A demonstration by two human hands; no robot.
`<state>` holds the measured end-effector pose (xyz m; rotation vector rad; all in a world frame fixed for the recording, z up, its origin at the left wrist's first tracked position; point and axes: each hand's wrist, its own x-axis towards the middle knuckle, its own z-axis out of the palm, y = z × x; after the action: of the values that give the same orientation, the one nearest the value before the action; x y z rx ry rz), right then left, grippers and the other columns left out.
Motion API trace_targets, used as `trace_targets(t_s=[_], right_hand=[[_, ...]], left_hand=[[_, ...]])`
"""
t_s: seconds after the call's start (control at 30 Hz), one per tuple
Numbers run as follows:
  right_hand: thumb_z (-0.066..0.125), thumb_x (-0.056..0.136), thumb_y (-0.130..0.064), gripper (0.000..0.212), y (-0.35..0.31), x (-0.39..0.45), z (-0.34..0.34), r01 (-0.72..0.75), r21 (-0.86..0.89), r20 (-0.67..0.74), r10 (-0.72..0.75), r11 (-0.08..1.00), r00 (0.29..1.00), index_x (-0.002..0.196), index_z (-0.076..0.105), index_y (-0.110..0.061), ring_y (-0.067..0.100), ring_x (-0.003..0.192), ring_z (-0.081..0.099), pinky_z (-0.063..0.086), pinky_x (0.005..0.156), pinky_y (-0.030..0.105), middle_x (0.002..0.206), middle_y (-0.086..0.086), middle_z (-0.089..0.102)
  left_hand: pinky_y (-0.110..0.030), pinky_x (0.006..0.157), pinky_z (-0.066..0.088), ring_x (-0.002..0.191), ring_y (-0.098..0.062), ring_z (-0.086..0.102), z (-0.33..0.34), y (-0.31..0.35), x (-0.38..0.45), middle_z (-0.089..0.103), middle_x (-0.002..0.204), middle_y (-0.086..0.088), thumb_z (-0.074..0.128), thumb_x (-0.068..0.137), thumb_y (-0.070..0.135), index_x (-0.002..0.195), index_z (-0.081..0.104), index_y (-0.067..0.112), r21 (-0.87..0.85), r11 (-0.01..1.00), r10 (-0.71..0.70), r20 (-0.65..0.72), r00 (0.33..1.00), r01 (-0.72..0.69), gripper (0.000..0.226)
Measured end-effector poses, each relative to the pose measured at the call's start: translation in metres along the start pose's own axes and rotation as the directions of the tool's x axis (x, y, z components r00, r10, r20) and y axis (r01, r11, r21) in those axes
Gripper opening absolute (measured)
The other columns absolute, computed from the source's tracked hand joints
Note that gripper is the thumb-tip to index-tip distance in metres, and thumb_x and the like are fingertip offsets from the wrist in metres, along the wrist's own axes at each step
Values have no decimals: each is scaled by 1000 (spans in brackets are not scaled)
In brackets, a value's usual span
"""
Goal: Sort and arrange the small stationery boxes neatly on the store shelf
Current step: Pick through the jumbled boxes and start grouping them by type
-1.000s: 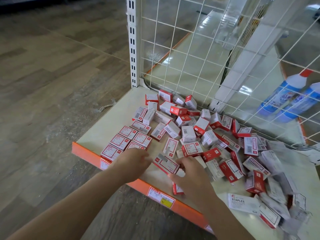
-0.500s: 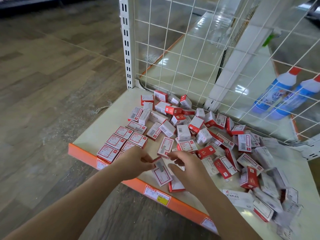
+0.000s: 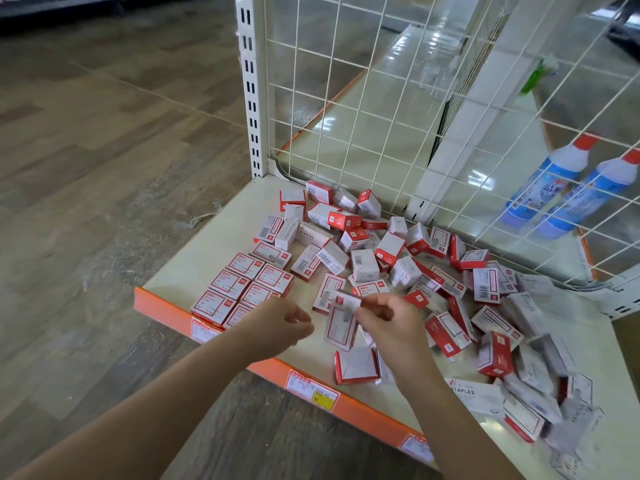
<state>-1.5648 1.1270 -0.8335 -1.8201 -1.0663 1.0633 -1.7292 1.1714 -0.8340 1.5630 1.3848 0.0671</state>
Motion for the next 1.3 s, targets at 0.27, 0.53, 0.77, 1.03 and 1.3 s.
trace_targets(t_s=[0.27,0.53,0.77,1.03,1.3], right_hand=[[62,86,-11,31,1,-2,5,-102,287,20,101,953,995,113,54,-25,12,81,66,56,75,27,95,5,66],[65,85,-12,42,7,-2,2,-76,122,129,60,990,990,116,49,-34,14,100,60,53,90,33,104,-4,65],[64,85,-8,45,12,-1,0,37,36,133,-41,999,990,121,50,-31,10,98,60,54,85,30,104,-3,65],[63,86,-13,36,15,0,-11,92,-50,182,-81,995,980,111,48,-33,3,91,56,51,72,12,94,-15,60],[63,85,-9,38,23,-11,-57,66,-95,122,-54,993,991,118,54,-24,7,99,61,52,80,18,108,-7,65]], left_hand=[[-28,81,53,92,-18,62,3,14,0,65,101,-5,51,93,12,129,52,5,-296,948,-102,77,992,121,36],[-21,72,52,76,-11,61,-2,8,2,64,81,3,54,92,12,97,64,11,-378,919,-160,-97,982,113,11],[-16,63,50,77,-11,61,-1,5,3,63,85,3,55,92,13,80,60,20,-318,942,-140,-71,988,111,14],[-23,75,51,82,-12,60,3,10,1,63,89,4,52,93,17,98,61,14,-189,980,-78,-83,994,61,11],[-16,59,44,75,-5,56,27,28,6,59,101,2,51,94,26,119,54,16,-38,997,60,-109,992,-64,28]])
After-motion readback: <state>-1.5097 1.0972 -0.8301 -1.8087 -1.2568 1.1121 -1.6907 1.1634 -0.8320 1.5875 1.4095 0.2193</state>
